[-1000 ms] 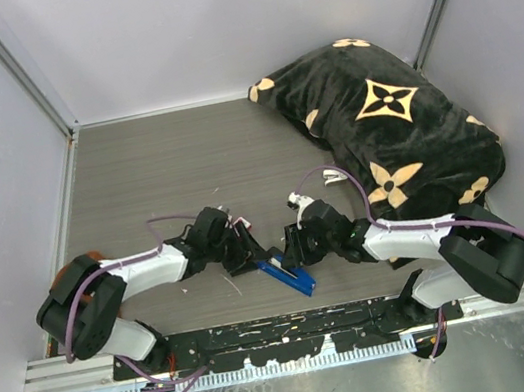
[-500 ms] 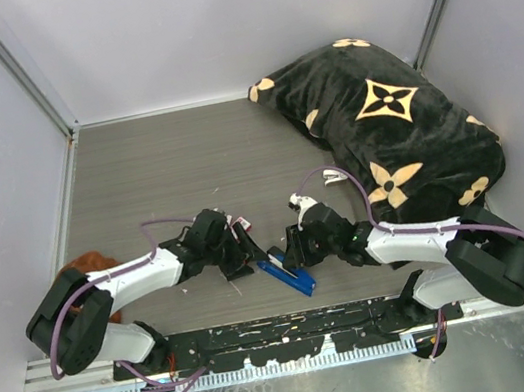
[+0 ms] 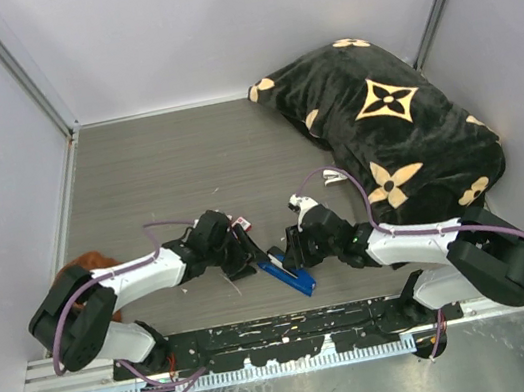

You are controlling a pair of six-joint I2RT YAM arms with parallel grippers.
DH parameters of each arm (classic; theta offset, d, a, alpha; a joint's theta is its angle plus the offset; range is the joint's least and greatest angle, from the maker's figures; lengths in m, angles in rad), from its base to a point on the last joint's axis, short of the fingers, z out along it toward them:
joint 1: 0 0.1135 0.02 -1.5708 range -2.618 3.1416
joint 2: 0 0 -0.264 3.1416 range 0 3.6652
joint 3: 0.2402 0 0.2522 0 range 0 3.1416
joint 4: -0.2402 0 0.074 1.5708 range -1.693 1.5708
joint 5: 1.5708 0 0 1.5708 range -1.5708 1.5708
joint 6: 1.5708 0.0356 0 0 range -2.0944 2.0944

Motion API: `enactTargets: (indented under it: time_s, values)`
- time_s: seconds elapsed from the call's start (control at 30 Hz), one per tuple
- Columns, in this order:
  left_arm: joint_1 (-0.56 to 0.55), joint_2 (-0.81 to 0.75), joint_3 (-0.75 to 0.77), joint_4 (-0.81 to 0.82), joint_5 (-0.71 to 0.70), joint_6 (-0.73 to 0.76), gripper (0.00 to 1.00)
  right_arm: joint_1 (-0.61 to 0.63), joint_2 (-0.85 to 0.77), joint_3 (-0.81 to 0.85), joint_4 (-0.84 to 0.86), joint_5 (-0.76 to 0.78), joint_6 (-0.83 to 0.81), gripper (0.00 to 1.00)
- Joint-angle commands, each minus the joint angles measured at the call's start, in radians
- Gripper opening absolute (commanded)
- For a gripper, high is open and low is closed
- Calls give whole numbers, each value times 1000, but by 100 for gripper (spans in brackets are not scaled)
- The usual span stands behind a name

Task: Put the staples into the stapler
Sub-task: Open the stapler at the center of the board.

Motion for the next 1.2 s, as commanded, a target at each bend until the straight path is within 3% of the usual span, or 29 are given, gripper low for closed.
enactTargets:
  time_s: [0.0,0.4,0.5,0.63,0.7,0.9,1.17]
  values:
    - [-4,45,10,82,-7,-16,54,17,-8,-20,18,47,-13,39]
    - [-6,49,-4,99,-2,-23,34,37,-31,-24,10,73,-6,39]
    - [-4,41,-10,95,-3,-19,24,36,-74,-6,-25,78,-2,46]
    - [-5,4,-40,110,-16,-8,14,33,-159,11,-74,89,-1,67]
    - [-5,-16,-62,128,-21,-3,12,21,-184,14,-89,77,6,73]
    - [-5,-40,-96,185,-14,17,1,-27,-168,-20,-25,-40,76,77]
    - [-4,-118,-181,352,3,63,0,-43,-84,-83,188,-153,164,81]
